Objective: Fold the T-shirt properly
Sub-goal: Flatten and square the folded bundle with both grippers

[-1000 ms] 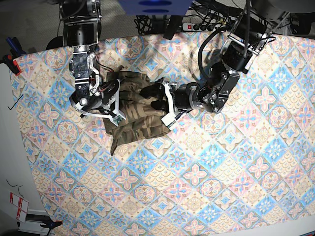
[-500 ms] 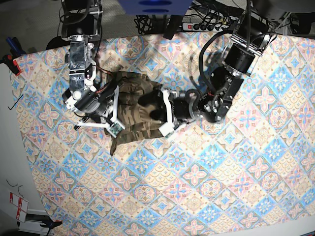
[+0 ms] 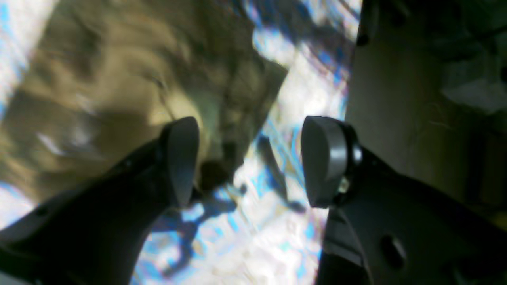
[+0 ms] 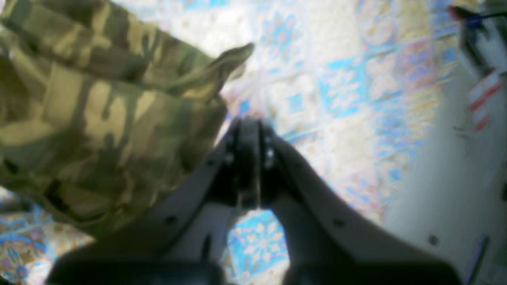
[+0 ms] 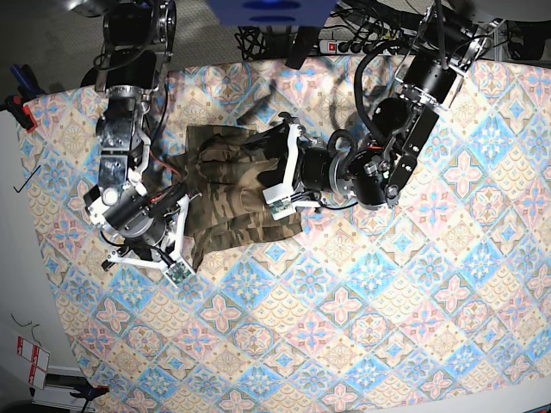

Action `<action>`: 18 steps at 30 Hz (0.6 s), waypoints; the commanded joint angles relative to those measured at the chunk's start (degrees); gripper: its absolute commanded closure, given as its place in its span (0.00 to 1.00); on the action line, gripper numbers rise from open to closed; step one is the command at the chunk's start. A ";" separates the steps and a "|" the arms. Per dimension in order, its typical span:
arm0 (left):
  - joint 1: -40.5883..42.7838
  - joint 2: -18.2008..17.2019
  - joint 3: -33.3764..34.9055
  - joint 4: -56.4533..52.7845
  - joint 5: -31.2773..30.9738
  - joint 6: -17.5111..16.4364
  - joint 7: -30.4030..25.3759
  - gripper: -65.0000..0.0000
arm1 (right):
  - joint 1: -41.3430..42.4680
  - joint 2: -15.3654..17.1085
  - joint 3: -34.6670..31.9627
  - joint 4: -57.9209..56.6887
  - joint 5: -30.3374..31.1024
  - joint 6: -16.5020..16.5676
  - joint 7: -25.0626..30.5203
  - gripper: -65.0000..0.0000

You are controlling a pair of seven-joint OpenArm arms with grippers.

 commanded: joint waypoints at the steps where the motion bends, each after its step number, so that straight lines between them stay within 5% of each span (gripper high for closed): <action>1: -0.76 -0.97 2.31 0.13 -1.36 -0.62 -0.58 0.38 | 2.83 0.29 0.13 -1.31 -0.16 -0.29 0.61 0.99; 6: -1.20 -2.11 9.52 -6.11 -1.45 -0.62 -1.29 0.38 | 8.37 0.29 -0.40 -12.12 -0.16 -0.29 3.07 0.99; 18: -5.86 0.08 9.35 -21.49 3.12 -0.62 -9.02 0.38 | 11.27 1.43 -0.48 -33.92 -0.25 -0.29 14.41 0.99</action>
